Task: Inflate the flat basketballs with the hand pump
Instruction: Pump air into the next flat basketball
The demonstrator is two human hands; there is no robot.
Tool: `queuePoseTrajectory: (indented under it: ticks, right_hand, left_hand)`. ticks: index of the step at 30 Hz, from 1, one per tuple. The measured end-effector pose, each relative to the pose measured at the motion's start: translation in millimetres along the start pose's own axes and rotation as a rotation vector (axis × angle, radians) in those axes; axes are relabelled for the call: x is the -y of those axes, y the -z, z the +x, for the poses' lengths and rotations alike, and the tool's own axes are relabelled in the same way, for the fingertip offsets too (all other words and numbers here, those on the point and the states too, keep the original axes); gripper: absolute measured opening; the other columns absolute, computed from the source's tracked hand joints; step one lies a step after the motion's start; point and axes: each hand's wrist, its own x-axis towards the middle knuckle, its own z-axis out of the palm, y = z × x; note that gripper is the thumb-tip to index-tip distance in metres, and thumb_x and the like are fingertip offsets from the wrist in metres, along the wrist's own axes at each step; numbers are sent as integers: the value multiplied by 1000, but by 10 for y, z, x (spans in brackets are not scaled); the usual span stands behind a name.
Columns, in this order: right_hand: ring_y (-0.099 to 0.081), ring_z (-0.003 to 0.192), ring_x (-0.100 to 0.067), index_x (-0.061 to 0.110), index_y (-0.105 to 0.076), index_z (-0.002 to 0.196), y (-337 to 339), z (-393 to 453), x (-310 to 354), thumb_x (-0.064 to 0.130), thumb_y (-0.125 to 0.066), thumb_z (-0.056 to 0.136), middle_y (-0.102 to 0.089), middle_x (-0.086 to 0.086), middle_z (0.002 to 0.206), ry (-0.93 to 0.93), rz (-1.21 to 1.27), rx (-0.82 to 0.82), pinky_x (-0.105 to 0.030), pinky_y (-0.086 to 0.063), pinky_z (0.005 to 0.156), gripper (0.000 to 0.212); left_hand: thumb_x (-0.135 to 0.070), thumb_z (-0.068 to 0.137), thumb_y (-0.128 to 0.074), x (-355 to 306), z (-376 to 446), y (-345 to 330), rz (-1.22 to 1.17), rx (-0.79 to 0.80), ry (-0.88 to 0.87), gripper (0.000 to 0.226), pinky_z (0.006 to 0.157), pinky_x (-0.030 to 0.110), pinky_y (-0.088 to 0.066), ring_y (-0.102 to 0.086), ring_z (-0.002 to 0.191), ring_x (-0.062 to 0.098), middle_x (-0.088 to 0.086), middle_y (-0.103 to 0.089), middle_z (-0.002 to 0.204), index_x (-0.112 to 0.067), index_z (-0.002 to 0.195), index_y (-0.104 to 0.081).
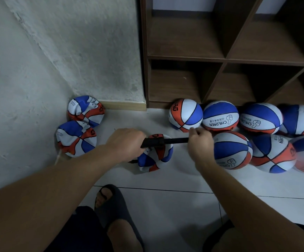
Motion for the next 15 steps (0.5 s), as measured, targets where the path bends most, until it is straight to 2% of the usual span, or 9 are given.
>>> queuePoseTrajectory:
  ticks: [4,7,9,11,15]
  right_hand:
    - [-48,62,-18,10,-56,77,-211,-222,13,26,-48,110,-56,-5,69,90,-67,61,-38,-41,60,38]
    - [-51,63,-17,13,-56,75,-319,-302,-13,29,-47,111,-57,-3,70,95,-104,115,-38,-42,60,40]
    - [-56,68,-19,13,-61,80,-377,-336,-21,32,-46,112,-62,-5,75,81,-114,137,-44,-49,64,40]
    - [-58,69,-20,10,-63,84,-411,-345,-30,33,-45,112,-63,-8,77,73,-99,142,-45,-52,66,40]
    - [-51,64,-18,6,-61,82,-388,-324,-28,31,-46,111,-57,-7,71,82,-84,162,-41,-44,62,41]
  left_hand:
    - [-32,97,-66,-86,-17,-48,-37,51,-4,32,56,31,-41,-60,63,16,-6,-60,73,-32,71,-47]
    - [-31,93,-70,-121,-26,-84,-30,87,-10,9,59,32,-48,-63,66,17,-5,-62,77,-30,91,-62]
    - [-31,92,-71,-127,-24,-93,-13,83,-27,11,61,33,-51,-63,67,18,-5,-62,79,-29,99,-64]
    - [-30,92,-71,-124,-10,-73,3,74,-39,12,61,33,-47,-62,67,18,-5,-62,79,-31,94,-59]
    - [-31,93,-69,-101,1,-49,-2,64,-56,11,60,32,-45,-62,67,17,-7,-62,77,-32,90,-59]
